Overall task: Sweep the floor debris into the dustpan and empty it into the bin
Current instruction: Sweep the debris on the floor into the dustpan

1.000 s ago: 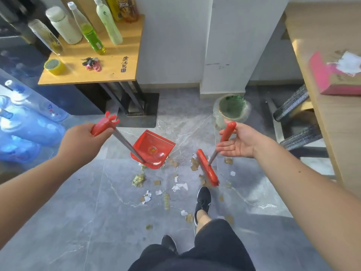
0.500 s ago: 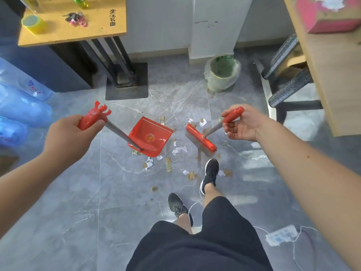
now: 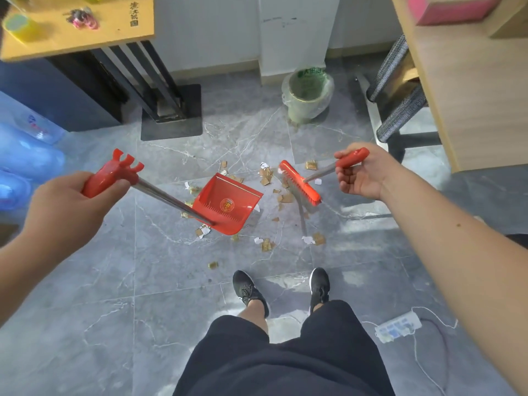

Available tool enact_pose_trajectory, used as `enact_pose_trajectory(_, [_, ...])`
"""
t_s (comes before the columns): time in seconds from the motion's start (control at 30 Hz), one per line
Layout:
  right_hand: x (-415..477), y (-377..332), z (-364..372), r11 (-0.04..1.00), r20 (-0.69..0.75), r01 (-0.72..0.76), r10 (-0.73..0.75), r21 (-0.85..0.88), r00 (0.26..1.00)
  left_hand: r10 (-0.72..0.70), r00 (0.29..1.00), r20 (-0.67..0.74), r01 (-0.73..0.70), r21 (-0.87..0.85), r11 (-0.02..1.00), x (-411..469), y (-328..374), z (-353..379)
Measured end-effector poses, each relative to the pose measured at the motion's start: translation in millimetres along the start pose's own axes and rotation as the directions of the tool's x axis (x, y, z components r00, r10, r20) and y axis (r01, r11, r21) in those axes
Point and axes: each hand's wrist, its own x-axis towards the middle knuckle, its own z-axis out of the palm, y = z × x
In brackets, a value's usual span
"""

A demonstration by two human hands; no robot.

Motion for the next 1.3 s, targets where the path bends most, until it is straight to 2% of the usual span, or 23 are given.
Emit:
enact_pose_trajectory(0.17, [14.7, 8.3, -66.0, 0.998, 0.026, -0.045, 0.044, 0.045, 0.999, 0.013, 1.000, -0.018, -0.012, 0.088, 0.996, -41.5, 50.0, 44.1])
enact_pose_trajectory(0.27, [24.3, 11.3, -101.7, 0.996, 0.055, -0.052, 0.048, 0.073, 0.997, 0.010, 0.999, -0.031, -0.008, 0.085, 0.996, -56.8, 77.3, 74.9])
enact_pose_trajectory(0.4, [34.3, 10.1, -138.2, 0.997, 0.048, -0.043, 0.040, 0.060, 0.998, 0.024, 0.999, -0.021, -0.022, 0.106, 0.994, -64.5, 114.9, 115.2])
enact_pose_trajectory(0.57, [66.8, 10.6, -165.8, 0.992, -0.014, -0.121, 0.122, 0.034, 0.992, 0.016, 1.000, 0.000, -0.016, 0.144, 0.989, -64.6, 144.0, 150.8])
enact_pose_trajectory(0.77, [105.0, 12.8, -169.5, 0.982, -0.085, -0.135, 0.125, -0.130, 0.989, 0.032, 0.999, 0.035, -0.040, 0.275, 0.961, -63.1, 146.6, 165.8])
enact_pose_trajectory(0.9, [132.3, 15.5, -162.5, 0.975, -0.136, -0.137, 0.114, -0.176, 0.984, 0.027, 0.998, 0.054, -0.044, 0.363, 0.931, -60.1, 140.9, 178.4])
enact_pose_trajectory(1.07, [155.4, 11.6, -142.0, 0.959, -0.127, -0.146, 0.118, -0.243, 0.985, 0.062, 0.992, 0.109, -0.101, 0.405, 0.909, -49.4, 133.3, 201.4])
enact_pose_trajectory(1.3, [168.4, 5.4, -109.0, 0.857, -0.149, -0.226, 0.176, -0.463, 0.973, 0.121, 0.980, 0.161, -0.181, 0.438, 0.881, -35.5, 143.8, 222.6])
